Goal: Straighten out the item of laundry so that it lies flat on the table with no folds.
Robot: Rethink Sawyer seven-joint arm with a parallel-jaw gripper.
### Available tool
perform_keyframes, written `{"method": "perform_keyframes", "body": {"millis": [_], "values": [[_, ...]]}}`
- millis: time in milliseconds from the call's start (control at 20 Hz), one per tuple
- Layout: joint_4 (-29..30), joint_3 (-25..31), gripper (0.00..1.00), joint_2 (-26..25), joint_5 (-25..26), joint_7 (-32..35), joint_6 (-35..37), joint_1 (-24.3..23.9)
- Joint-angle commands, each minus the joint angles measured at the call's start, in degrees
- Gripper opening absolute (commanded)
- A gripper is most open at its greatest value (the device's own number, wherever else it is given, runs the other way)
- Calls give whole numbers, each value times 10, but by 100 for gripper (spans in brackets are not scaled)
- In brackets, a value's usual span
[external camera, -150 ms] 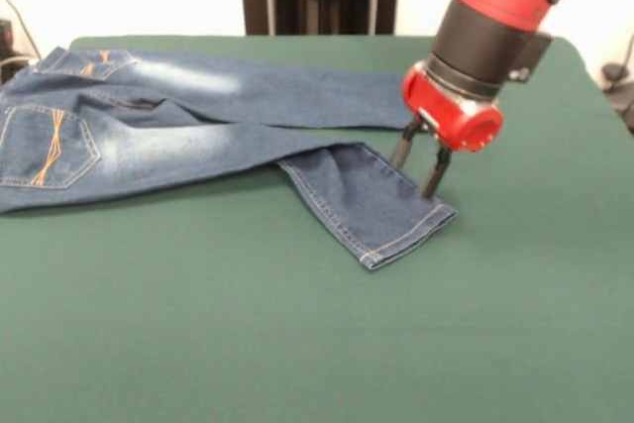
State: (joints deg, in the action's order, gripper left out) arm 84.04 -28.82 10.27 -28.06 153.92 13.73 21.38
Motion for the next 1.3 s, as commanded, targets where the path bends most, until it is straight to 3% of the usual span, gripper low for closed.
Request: {"method": "perform_keyframes", "body": {"millis": [50, 400, 900, 950, 1300], "values": [[-71, 28, 100, -77, -69, 138, -18, 31], [-118, 26, 100, -156, -100, 130, -34, 37], [-190, 75, 100, -212, -84, 81, 81, 10], [-194, 74, 0, -215, -81, 82, 86, 11], [-148, 203, 0, -148, -48, -49, 194, -60]]}}
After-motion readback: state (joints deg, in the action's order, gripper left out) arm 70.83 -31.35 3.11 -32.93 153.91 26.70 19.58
